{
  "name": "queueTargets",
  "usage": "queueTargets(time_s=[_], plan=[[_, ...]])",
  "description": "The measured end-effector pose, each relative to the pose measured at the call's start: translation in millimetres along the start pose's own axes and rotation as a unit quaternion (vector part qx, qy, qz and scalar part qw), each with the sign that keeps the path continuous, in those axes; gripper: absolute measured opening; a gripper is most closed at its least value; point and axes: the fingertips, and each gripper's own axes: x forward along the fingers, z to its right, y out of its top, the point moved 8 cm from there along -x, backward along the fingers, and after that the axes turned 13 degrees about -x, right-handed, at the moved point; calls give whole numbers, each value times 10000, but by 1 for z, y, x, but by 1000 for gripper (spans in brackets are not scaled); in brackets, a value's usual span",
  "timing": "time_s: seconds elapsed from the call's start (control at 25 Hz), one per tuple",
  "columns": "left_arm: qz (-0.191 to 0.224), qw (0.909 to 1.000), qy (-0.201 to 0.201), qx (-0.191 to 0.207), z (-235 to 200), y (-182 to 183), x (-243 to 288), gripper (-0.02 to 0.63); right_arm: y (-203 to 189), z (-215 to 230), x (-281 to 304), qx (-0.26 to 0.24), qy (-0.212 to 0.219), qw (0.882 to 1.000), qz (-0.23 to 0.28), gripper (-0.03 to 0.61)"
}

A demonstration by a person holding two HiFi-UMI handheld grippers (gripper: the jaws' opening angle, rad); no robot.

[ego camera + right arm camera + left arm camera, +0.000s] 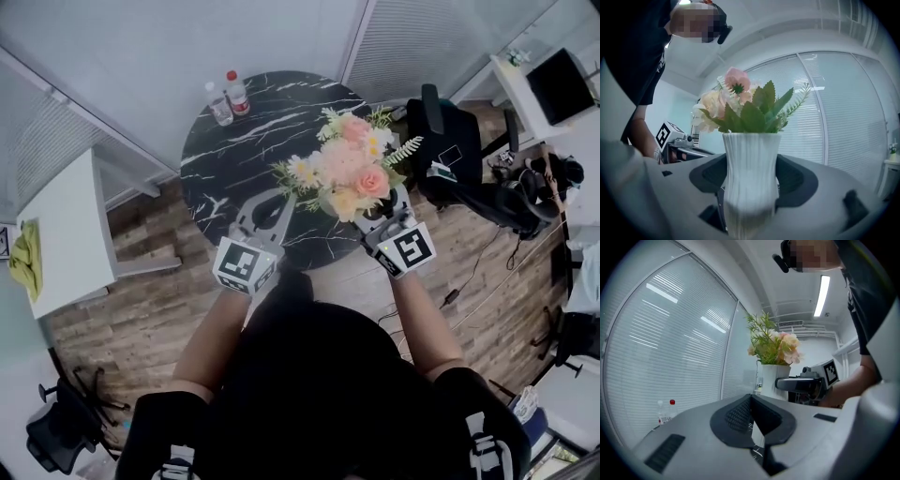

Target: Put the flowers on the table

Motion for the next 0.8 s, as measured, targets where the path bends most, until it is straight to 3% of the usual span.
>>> queueTargets(time_s=[0.4, 0.8], plan=[[62, 9987, -506, -46, -64, 17, 32, 11, -2, 22, 61, -25, -219, 9997, 105, 325], [72, 9990, -435, 68, -100, 24, 61, 12, -19, 48, 102, -66, -474, 9988, 62, 325]])
